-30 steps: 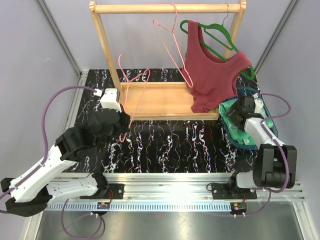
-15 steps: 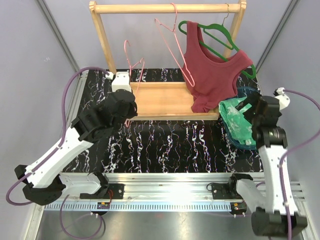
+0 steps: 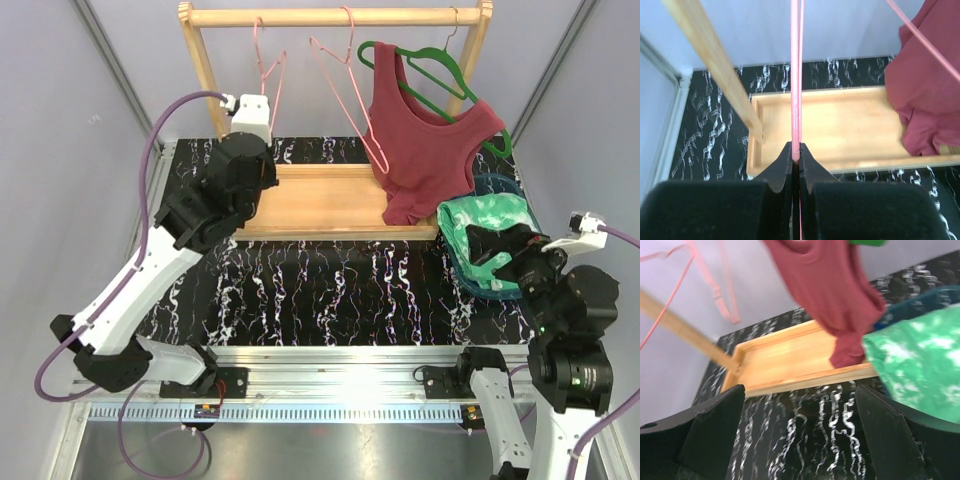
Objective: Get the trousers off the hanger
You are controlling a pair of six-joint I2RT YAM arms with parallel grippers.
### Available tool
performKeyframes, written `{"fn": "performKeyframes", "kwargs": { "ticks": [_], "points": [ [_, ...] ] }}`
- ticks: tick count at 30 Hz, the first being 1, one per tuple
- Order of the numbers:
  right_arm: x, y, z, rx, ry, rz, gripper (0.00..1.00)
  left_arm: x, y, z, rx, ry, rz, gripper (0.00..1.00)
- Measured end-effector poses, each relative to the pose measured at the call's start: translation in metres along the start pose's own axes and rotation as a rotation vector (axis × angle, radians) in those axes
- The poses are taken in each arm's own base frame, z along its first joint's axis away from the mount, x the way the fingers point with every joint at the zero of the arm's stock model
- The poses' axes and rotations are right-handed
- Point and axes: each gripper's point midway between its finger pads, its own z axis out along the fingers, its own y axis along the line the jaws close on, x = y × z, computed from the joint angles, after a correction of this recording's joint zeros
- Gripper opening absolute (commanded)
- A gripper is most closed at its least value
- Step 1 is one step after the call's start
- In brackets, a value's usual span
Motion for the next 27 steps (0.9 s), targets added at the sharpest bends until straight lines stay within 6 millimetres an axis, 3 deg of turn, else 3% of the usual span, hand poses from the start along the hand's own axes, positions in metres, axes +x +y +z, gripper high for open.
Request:
{"fn": "performKeyframes", "kwargs": {
  "ticks": [5, 10, 13, 19, 25, 26, 27],
  "points": [
    [0.01, 0.033, -0.022, -0.182, 0.051, -0.023, 0.99, -0.032, -0.009, 0.029, -0.02, -0.061, 0.026, 0.0],
    [0.019, 0.05, -0.035, -0.28, 0.105, -0.028, 1.0, -0.046, -0.013, 0.071, -0.045, -0.062, 0.02, 0.0],
    [0.02, 0.06, -0.044, -0.329, 0.117, -0.035, 0.99, -0.034, -0.018, 0.09, -0.041, -0.025, 0.03, 0.0],
    [0.022, 0.068, -0.054, -0.374, 0.129, -0.039, 1.0, 0.004, -0.041, 0.097, 0.042, 0.048, 0.035, 0.0],
    [0.024, 0.071, -0.055, -0.392, 0.142, -0.034, 0.99, 0.004, -0.066, 0.091, 0.105, 0.04, 0.015, 0.0],
    [0.024, 0.071, -0.056, -0.392, 0.142, -0.033, 0.99, 0.003, -0.07, 0.09, 0.116, 0.039, 0.012, 0.01],
    [0.024, 0.071, -0.056, -0.392, 0.143, -0.031, 1.0, 0.003, -0.074, 0.089, 0.124, 0.041, 0.009, 0.14]
  ]
}}
